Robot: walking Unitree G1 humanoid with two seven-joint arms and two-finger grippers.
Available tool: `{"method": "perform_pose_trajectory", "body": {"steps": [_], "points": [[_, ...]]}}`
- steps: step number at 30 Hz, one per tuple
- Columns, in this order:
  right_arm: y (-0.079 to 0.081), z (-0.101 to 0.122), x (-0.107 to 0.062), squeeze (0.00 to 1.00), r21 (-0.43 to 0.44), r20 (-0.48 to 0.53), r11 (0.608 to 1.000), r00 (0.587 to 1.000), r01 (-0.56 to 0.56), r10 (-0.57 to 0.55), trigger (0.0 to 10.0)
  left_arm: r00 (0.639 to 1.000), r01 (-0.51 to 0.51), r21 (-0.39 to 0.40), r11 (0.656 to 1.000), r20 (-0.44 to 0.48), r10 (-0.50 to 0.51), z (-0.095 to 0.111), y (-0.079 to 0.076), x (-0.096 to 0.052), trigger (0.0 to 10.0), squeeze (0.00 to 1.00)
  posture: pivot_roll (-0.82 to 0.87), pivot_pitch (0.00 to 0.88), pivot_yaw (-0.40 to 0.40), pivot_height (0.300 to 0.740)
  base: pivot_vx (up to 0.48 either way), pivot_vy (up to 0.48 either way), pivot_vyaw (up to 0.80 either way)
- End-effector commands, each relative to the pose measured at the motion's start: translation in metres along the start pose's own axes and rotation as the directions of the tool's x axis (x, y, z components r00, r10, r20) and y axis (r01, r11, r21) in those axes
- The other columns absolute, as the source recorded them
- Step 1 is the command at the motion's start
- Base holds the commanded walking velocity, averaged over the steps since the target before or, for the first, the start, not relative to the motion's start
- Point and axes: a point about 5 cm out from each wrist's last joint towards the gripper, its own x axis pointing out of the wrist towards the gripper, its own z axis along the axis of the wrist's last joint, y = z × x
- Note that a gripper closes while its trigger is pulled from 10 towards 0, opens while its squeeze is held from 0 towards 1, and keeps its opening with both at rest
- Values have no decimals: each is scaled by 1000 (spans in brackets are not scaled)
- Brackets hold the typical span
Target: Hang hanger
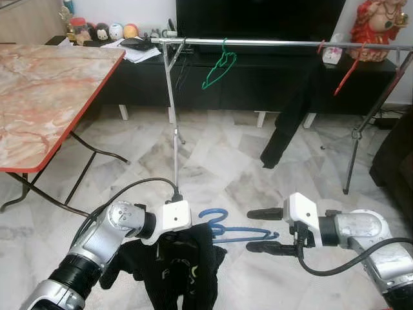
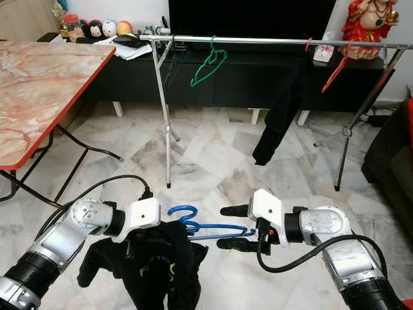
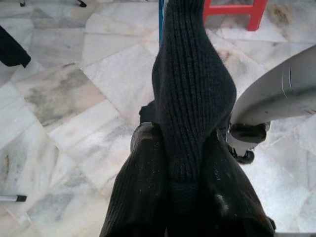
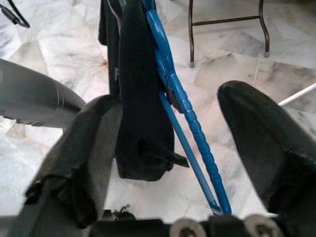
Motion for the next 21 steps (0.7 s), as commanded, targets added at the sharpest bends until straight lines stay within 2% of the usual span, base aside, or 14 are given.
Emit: {"method": "perform_pose_trajectory", "body": {"steps": [1, 11, 21], "points": [[4, 2, 1, 0, -37, -30, 999, 999, -36, 35, 10000, 1000, 14, 66, 998, 8, -14, 15, 5, -1, 10000, 0, -80, 0, -60, 740, 0, 0, 0], [13, -4, 12, 0, -66, -65, 995, 995, -79, 75, 10000, 999, 29, 99, 995, 41, -33, 31, 9, -2, 10000, 0, -77, 0, -60, 740, 0, 0, 0], [13, -5, 18, 0, -82, -65, 995, 996, -62, 57, 10000, 998, 29, 112, 993, 52, -35, 38, 10, 1, 10000, 0, -76, 0, -58, 740, 0, 0, 0]]}}
